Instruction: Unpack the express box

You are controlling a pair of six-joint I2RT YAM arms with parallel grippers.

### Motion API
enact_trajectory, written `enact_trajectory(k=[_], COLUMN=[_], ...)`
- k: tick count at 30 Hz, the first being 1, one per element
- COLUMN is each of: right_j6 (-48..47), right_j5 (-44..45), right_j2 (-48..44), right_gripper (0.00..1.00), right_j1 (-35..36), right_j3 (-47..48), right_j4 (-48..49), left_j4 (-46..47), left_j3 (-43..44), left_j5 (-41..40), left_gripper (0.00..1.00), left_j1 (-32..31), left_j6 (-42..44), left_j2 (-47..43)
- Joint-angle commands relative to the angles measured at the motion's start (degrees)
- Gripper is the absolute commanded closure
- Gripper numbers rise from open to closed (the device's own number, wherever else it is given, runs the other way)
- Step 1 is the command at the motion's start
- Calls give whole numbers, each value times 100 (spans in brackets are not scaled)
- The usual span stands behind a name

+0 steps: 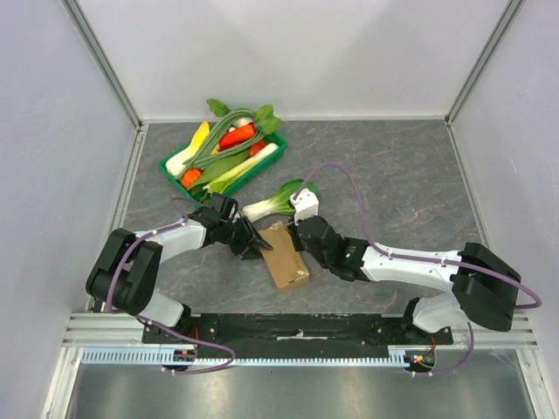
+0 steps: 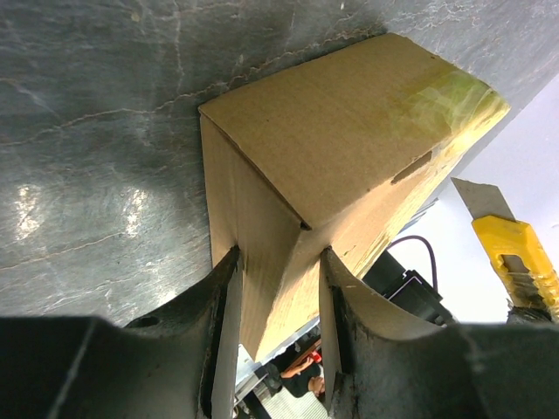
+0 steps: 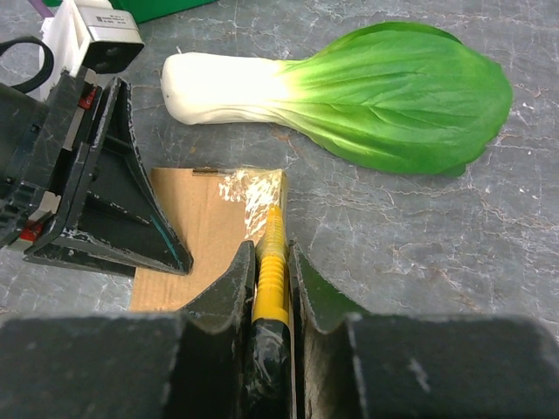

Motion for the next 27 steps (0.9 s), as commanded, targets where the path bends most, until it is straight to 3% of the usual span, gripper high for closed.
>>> enact_trajectory(k=[1, 27], right_j6=[-8, -105], right_j5=[181, 137], right_j2=[8, 140], right_gripper=[100, 100], right_j1=[-26, -105], right_j3=[259, 294], right_j4=[134, 72], left_j4=[-786, -821], left_j3=[-276, -285], left_j5=[-1211, -1229], left_gripper=[80, 82], left_j1=[-22, -22], left_j6=[162, 206], left_j2=[442, 469])
